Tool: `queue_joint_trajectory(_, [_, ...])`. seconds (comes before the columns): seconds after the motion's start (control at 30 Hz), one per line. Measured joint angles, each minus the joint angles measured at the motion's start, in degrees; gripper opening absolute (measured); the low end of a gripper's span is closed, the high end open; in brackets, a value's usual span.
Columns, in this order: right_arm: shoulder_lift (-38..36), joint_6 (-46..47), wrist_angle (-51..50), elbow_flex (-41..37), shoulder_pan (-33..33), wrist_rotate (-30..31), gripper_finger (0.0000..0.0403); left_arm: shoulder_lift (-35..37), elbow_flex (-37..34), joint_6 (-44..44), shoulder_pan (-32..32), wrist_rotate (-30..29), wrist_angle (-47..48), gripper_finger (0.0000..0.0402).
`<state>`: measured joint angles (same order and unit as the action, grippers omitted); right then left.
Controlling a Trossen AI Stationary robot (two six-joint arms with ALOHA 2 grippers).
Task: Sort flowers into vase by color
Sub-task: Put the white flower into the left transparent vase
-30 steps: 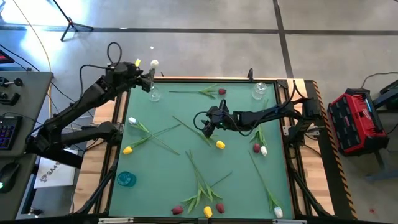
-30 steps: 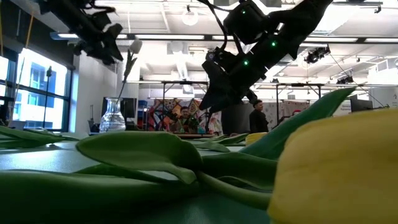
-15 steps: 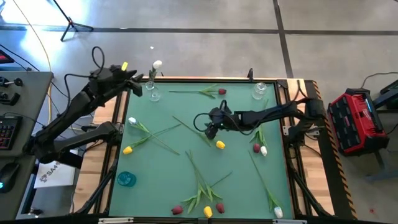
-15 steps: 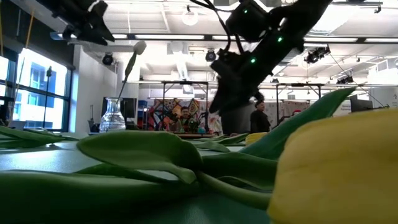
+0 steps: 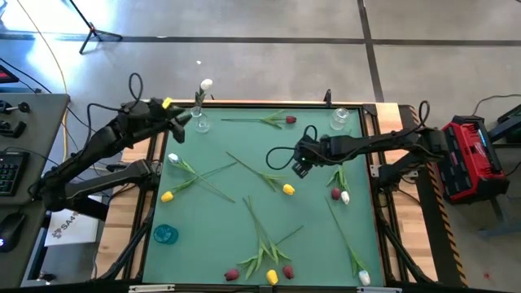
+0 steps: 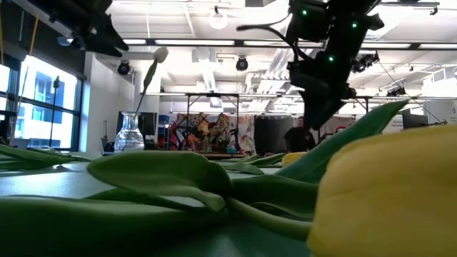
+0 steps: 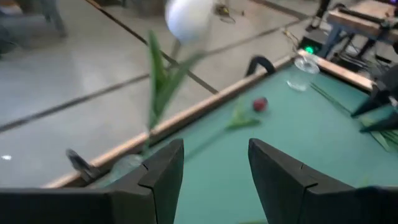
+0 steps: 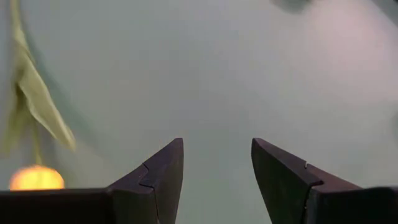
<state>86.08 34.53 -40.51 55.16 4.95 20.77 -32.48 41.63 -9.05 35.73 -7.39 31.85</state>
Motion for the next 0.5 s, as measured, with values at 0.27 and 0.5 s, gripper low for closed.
queue_joint_trajectory(0.27, [0.09, 3.55, -11.79, 0.00, 0.04, -3.06, 0.0178, 0.81, -6.68, -4.97, -5.92, -0.67, -1.95, 0.0170])
queue_joint_trajectory(0.5, [0.11, 12.11, -26.77, -0.02, 0.04, -1.60, 0.0158, 0.86, -14.57, -7.39, -11.23, -1.06, -11.03, 0.0170])
